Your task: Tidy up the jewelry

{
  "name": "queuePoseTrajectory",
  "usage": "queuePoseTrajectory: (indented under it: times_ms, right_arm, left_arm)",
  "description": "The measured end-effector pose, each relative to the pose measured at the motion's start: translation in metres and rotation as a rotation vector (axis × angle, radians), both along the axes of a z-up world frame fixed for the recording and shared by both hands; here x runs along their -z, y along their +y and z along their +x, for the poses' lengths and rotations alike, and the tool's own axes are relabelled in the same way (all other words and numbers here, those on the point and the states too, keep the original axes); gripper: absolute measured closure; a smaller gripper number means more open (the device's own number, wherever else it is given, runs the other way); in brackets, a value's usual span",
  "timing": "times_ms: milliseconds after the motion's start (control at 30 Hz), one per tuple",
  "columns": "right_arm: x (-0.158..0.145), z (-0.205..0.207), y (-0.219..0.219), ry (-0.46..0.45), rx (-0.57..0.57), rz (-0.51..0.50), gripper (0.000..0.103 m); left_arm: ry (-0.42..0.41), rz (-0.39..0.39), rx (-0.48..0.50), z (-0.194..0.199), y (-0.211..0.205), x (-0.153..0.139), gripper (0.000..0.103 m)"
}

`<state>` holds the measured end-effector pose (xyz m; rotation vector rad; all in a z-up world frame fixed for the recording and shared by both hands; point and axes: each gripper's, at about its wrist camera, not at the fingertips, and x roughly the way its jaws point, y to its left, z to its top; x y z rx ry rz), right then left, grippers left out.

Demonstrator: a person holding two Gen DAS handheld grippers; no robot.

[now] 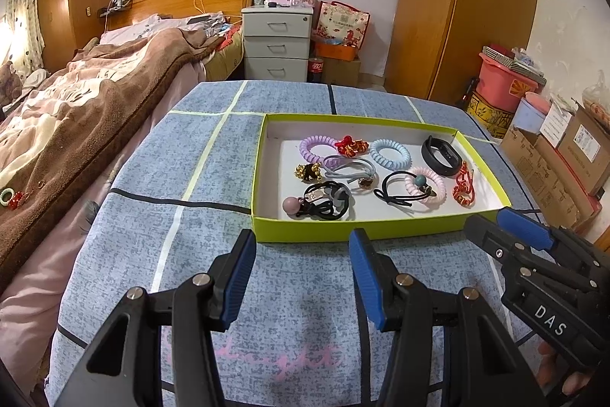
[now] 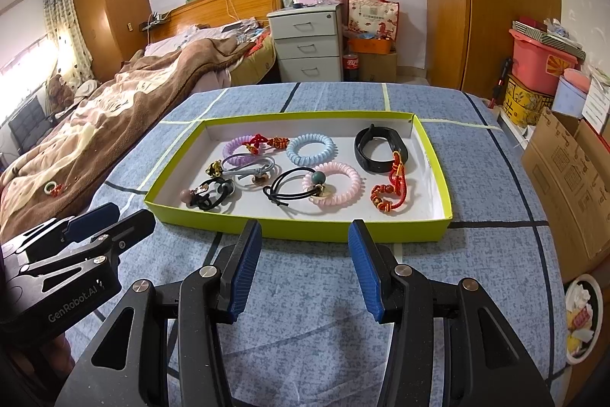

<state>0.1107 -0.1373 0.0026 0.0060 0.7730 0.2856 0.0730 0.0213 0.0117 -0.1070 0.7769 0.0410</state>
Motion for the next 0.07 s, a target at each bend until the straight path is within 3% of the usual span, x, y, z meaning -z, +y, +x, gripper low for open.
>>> queuePoseTrajectory:
  times_ms: [67]
  right_arm:
    - [-0.0001,0.0000,0.0001,-0.001,-0.001,0.000,0.055]
  left_arm:
    - [0.000,0.001,0.000,-0.0002,-0.0004,-0.0003,0.050]
